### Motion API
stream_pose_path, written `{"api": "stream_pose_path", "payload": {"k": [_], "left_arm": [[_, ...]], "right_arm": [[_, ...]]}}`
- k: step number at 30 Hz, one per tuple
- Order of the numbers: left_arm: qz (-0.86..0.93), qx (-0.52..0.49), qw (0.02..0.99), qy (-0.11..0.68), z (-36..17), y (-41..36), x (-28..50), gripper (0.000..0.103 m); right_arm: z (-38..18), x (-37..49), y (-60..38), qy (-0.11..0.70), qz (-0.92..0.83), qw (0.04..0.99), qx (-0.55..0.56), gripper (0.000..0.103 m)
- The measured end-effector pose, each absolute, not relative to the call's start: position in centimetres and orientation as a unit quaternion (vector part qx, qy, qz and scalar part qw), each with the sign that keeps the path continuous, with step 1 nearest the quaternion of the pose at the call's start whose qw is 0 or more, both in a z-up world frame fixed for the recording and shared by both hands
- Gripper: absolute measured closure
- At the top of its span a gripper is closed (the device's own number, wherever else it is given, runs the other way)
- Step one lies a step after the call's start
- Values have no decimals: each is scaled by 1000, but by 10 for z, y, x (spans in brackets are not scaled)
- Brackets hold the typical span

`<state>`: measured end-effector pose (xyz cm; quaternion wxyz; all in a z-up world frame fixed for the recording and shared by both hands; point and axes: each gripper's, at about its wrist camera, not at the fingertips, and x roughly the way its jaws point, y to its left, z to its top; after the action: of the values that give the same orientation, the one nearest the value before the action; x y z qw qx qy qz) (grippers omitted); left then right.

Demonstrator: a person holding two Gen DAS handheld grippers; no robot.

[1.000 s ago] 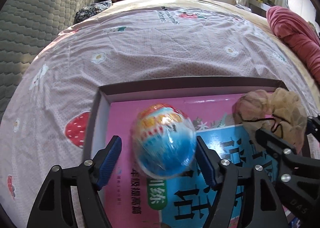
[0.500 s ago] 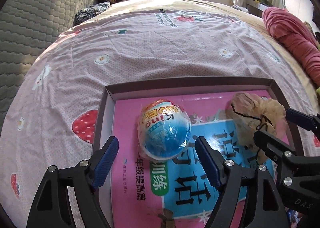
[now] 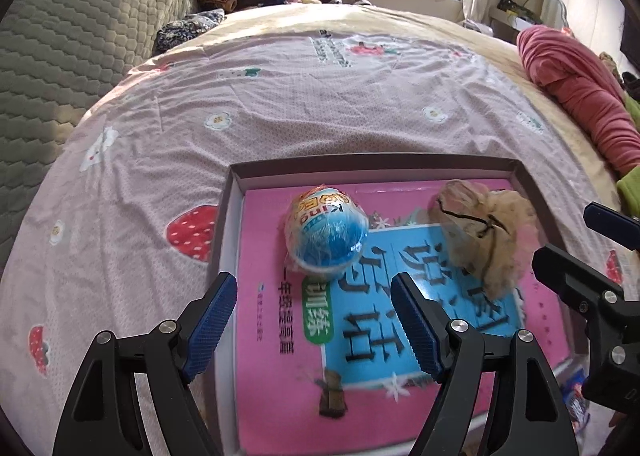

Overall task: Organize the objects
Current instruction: 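Open the left tool on the egg while the right tool releases the mesh bag, then withdraw both open tools from the tray toward the remaining items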

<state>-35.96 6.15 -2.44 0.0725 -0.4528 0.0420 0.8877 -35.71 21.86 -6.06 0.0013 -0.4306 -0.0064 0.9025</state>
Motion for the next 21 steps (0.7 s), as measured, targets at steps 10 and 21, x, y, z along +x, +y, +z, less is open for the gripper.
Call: {"api": "stream_pose_path", "payload": {"k": [10, 21], "left_arm": [[910, -407, 72, 34, 31, 53, -295, 8], [921, -382, 70, 29, 79, 42, -241, 0]], "right_arm": [[-12, -300, 205, -18, 920, -10, -392, 10], [39, -242, 194, -12, 934, -23, -357, 3]]}}
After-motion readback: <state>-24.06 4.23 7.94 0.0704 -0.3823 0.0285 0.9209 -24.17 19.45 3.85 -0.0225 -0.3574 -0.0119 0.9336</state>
